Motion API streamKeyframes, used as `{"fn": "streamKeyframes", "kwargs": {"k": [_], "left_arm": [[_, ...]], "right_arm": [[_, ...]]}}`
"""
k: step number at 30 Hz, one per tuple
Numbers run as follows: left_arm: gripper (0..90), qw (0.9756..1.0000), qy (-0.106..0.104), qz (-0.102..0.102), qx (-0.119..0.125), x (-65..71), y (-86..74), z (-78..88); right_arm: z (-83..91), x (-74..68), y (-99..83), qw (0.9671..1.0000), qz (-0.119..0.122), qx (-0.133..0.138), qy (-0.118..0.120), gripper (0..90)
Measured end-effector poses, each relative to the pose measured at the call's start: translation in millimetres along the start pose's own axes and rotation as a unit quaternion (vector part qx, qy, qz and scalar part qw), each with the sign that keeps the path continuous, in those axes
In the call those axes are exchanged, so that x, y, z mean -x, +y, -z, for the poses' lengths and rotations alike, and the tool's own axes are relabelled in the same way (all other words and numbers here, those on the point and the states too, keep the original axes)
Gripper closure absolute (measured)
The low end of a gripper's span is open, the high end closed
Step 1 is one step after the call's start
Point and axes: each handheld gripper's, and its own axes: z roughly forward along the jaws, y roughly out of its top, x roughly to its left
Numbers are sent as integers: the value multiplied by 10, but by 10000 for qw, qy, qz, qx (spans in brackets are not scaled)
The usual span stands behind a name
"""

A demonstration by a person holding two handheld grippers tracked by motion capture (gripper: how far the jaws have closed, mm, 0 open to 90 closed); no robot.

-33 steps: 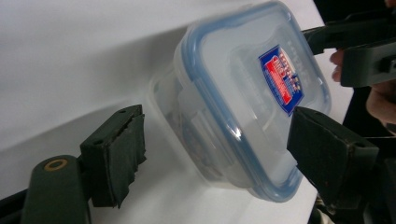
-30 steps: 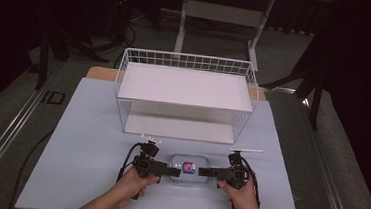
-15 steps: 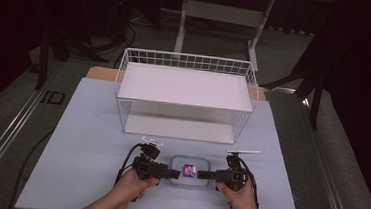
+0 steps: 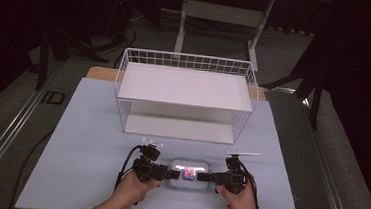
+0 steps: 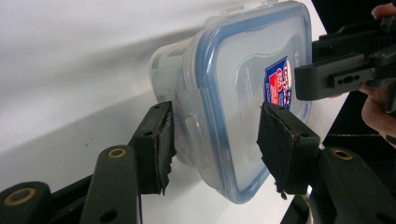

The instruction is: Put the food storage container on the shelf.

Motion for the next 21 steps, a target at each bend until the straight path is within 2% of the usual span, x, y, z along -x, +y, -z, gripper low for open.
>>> {"fn": "streamKeyframes", "kwargs": {"k": [5,12,15,21], "left_arm": [[479,9999,103,19,33,-13,33,37],[479,9996,105,177,181,-104,102,105],[479,9994,148,120,292,-109,159,168],[480,9984,199,11,538,-128,319,274]], "right_arm": [[-22,-21,51,10000,-12,11,17,409],[-84,-100,191,9998,163,93,-59,409],[-87,-138,259,9997,208,132,-41,409],[-55,-228,450,9985,364,409,-46,408]]}}
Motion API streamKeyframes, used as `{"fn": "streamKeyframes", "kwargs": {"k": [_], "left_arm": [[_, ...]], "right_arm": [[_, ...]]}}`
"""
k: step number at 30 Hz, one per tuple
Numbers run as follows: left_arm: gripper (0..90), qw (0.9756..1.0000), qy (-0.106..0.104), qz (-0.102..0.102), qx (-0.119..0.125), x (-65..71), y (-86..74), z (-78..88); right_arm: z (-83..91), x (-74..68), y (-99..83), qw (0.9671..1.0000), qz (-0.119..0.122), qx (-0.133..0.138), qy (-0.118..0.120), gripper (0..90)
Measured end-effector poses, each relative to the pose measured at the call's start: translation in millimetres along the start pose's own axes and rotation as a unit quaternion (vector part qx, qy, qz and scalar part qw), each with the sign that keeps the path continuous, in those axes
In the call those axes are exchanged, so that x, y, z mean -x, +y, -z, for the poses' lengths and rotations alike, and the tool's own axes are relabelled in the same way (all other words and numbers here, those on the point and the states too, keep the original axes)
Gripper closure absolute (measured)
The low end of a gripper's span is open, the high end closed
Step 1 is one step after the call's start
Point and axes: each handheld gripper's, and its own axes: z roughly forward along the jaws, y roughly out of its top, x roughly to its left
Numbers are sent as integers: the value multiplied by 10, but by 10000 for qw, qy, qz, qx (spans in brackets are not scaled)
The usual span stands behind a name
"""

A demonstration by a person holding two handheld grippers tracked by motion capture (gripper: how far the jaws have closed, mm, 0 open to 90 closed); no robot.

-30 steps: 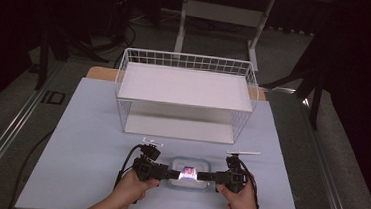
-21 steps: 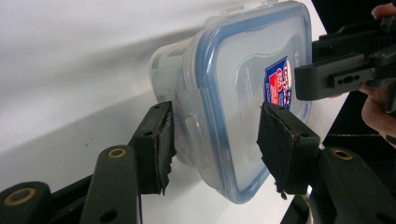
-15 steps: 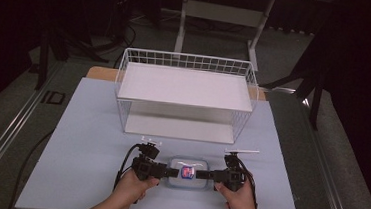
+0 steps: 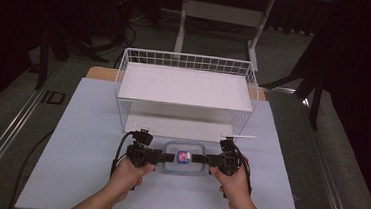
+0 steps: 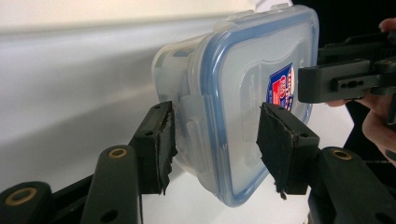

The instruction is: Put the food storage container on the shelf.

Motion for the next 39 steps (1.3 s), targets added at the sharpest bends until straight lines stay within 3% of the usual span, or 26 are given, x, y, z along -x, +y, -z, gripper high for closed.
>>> {"fn": "streamKeyframes", "kwargs": {"k": [4,9,16,32,39], "left_arm": [[483,10000,-19,58,31,-62,106,20],[481,9999,47,110,66,-138,199,-19],[479,9998,146,-22,139,-219,345,-83],[475,9982,273,-271,457,-420,457,-325],[473,9983,274,-223,466,-496,508,-384]], "right_arm": [[-21,-33,118,9999,90,76,-57,408],[-89,0,241,9999,31,143,-71,408],[-168,75,364,9993,87,346,-77,407],[-374,335,433,9963,-36,856,-60,404],[-447,384,484,9956,-45,928,-90,402]]}}
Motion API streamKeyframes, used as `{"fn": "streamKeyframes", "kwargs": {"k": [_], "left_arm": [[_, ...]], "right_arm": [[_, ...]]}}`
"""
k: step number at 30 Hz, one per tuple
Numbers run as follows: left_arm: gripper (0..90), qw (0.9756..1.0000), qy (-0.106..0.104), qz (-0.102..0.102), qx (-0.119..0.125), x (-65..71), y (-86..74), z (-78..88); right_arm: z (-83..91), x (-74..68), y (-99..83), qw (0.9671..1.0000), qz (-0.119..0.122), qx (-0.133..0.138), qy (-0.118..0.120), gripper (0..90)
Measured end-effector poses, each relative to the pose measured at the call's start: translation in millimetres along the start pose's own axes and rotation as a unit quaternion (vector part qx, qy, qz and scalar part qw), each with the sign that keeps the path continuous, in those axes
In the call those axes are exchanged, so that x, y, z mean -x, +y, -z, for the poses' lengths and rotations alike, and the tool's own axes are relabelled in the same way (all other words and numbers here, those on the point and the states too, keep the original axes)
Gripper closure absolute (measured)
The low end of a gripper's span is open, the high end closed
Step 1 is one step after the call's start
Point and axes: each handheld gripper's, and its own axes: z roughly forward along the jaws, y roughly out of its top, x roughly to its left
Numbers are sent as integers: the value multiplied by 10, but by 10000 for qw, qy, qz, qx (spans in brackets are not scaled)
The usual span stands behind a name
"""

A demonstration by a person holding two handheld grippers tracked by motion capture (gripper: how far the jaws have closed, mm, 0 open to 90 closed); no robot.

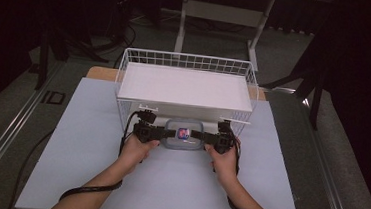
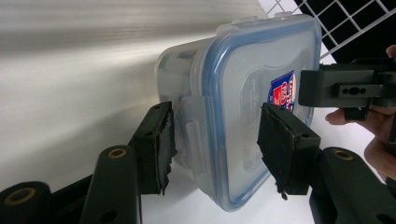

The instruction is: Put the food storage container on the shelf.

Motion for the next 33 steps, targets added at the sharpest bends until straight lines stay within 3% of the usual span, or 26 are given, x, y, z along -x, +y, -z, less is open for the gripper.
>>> {"fn": "streamKeyframes", "kwargs": {"k": [6,7,12,16,18,19,20,23,25,26,27,31,32,33], "left_arm": [[470,9997,-169,-16,196,-35,26,-9],[469,9994,-78,-222,249,-67,32,-7],[437,9985,-205,-340,382,-73,13,-50],[405,9974,-58,-540,471,-51,23,-75],[393,9953,-1,-842,486,-84,54,-82],[388,9981,-303,-229,495,0,29,-106],[384,9959,-2,-733,539,-67,58,-98],[376,9953,193,-711,632,-57,76,-99],[379,9922,335,-953,727,-89,100,-99],[401,9918,390,-972,733,-88,105,-93],[402,9918,433,-955,735,-83,107,-93],[403,9870,608,-1254,801,-32,106,-86],[404,9867,565,-1261,859,-30,99,-79],[405,9867,578,-1240,883,-21,87,-67]], "right_arm": [[-24,6,28,9997,176,163,-86,390],[-27,-3,29,9994,252,182,-125,381],[-58,3,21,9985,454,289,-141,356],[-68,12,33,9987,387,302,-136,350],[-82,-1,43,9987,365,301,-189,332],[-94,-9,50,9985,415,292,-221,317],[-105,-19,58,9981,477,288,-250,309],[-131,-33,92,9974,536,309,-359,296],[-129,-70,111,9967,556,287,-520,309],[-133,-82,118,9957,621,307,-612,303],[-149,-51,132,9927,935,444,-621,301],[-158,-73,142,9923,936,436,-678,312],[-163,-78,143,9915,1040,482,-614,319],[-143,-112,130,9916,967,445,-738,320]]}}
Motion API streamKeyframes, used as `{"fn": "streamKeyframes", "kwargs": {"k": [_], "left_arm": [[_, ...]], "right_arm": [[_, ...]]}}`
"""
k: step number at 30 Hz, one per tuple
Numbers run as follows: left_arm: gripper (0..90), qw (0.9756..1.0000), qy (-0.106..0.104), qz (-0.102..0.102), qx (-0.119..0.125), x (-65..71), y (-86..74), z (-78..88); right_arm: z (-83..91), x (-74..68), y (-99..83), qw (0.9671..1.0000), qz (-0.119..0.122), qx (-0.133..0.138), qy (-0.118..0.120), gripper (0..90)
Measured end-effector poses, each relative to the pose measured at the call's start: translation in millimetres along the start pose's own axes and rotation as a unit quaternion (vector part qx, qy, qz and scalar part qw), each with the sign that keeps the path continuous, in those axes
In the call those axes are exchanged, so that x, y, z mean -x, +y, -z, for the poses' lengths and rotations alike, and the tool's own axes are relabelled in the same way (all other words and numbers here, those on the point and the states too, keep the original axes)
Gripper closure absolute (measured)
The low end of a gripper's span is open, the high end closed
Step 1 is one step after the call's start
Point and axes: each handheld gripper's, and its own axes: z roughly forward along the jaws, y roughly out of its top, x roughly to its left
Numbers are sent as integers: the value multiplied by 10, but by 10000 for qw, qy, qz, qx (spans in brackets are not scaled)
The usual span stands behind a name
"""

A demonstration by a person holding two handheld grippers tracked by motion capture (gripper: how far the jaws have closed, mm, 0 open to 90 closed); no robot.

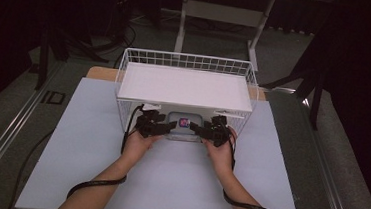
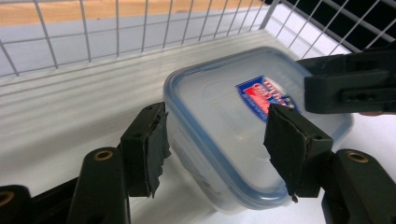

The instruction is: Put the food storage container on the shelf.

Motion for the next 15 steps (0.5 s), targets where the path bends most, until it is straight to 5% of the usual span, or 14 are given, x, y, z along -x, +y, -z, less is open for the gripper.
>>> {"fn": "streamKeyframes", "kwargs": {"k": [1,3,5,6,8,15], "left_arm": [[406,10000,41,-7,-4,11,-9,16],[406,10000,-36,22,53,11,-28,50],[406,9997,0,243,55,51,-49,99],[406,9999,-48,154,47,34,-55,122],[406,9993,-83,367,46,68,-92,179],[408,9995,-216,217,17,148,-170,338]], "right_arm": [[-2,-6,-7,9998,155,56,71,320],[28,-28,-25,9999,95,53,19,321],[67,-17,-35,9995,258,197,-44,338],[81,-13,-42,9993,283,232,9,338],[115,-42,-58,9989,410,229,14,338],[278,-197,-100,9953,857,373,-243,310]]}}
